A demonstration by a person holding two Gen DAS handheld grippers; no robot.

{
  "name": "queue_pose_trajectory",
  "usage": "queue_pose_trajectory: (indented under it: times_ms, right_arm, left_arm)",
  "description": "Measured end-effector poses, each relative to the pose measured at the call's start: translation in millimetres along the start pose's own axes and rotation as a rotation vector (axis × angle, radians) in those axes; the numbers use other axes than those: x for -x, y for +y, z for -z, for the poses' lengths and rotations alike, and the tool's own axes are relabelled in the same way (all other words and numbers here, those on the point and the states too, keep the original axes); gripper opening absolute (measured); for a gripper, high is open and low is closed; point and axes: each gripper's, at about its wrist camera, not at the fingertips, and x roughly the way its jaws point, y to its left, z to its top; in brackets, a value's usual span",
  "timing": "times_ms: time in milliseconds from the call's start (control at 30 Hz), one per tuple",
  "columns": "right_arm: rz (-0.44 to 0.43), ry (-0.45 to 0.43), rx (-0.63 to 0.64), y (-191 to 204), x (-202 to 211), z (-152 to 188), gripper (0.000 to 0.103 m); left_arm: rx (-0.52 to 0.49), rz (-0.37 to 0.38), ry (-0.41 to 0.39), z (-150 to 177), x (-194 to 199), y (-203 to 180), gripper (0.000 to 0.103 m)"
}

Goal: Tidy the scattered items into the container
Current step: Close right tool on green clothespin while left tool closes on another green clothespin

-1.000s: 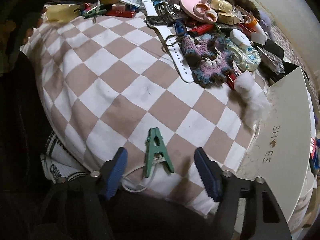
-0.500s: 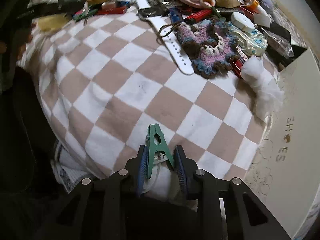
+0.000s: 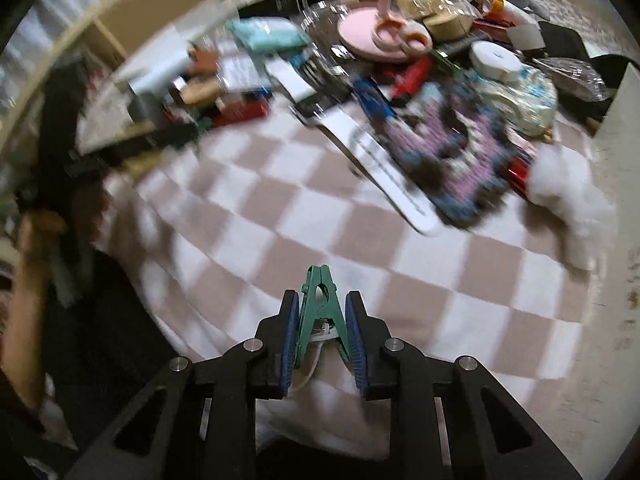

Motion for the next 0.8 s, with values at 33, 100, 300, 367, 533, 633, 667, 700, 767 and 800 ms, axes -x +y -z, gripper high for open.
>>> queue_pose_trajectory:
  times_ms: [33,100,300,367,533,633,667,700,767,800]
  right_arm:
    - [-0.017,-0.016,-0.012,3,0,-1,0.025]
    - [-0.052,-0.048,-0.035,9,1,-2,0.025]
    - [-0.101,-0.129,-0.1,7,-1,-5,0.025]
    - [-0.069,-0.156,-0.112,2,0,-6,0.025]
    - [-0.107,-0.209,-0.139,-5,5,-3,0.025]
    - [-0.123,-0.226,-0.164,-10,7,-2,0.025]
    - [-0.132,-0.229,-0.175,-12,6,-2,0.025]
    - [-0.144,-0.233,-0.184,-14,7,-1,0.025]
    - [-0.161,-0.241,-0.195,-15,7,-3,0.025]
    - [-0.167,-0.244,-0.195,-15,8,-3,0.025]
  left_arm:
    - [-0.011,-0.011,0.002,0,-2,-2,0.1]
    - [-0.035,-0.021,0.006,0,-6,-5,0.1]
    - [-0.119,0.102,0.096,3,-23,-23,0.101]
    - [-0.154,0.148,0.142,7,-31,-31,0.101]
    - [-0.126,0.216,0.136,7,-25,-30,0.101]
    - [-0.068,0.147,0.061,4,-11,-17,0.101]
    - [-0.045,0.119,0.044,3,-8,-12,0.101]
    - [-0.022,0.092,0.027,2,-5,-7,0.101]
    - [-0.001,0.049,0.007,-1,-4,-2,0.099]
    - [0.007,0.027,-0.003,-3,-3,0,0.099]
